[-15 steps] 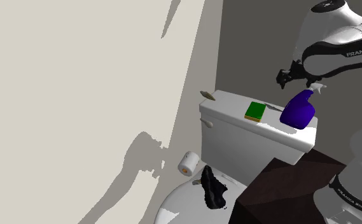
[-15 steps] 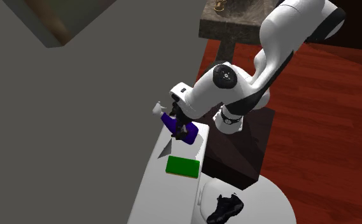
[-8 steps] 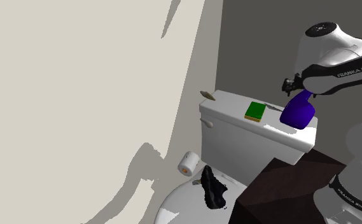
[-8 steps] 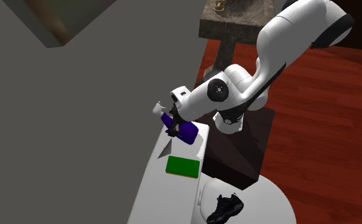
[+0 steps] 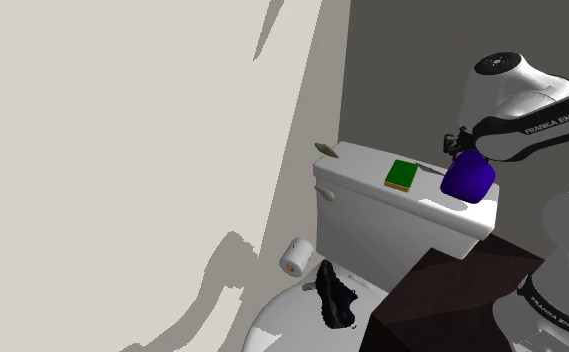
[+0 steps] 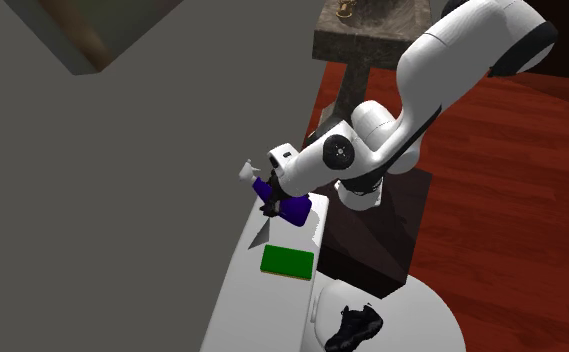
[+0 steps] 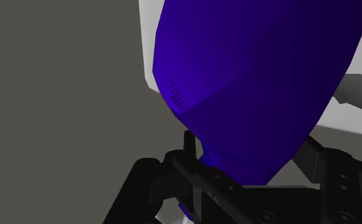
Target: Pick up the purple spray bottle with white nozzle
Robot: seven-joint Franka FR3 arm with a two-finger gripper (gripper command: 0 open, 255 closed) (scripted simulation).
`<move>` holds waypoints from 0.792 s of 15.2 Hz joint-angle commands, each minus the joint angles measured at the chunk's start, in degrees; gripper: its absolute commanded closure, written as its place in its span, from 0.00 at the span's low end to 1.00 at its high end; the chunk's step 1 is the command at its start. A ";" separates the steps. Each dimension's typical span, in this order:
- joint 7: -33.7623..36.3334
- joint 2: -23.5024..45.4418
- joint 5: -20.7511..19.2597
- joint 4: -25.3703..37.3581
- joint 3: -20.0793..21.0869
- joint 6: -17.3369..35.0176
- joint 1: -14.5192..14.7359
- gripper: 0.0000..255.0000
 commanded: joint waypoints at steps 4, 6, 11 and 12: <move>0.07 0.12 -0.04 -0.04 0.06 0.13 -0.04 1.00; 0.09 0.11 -0.06 -0.09 0.06 0.17 -0.05 1.00; -1.76 -1.87 1.33 0.97 -1.02 -2.86 1.36 1.00; -2.35 -2.45 1.71 1.38 -1.35 -3.83 1.73 1.00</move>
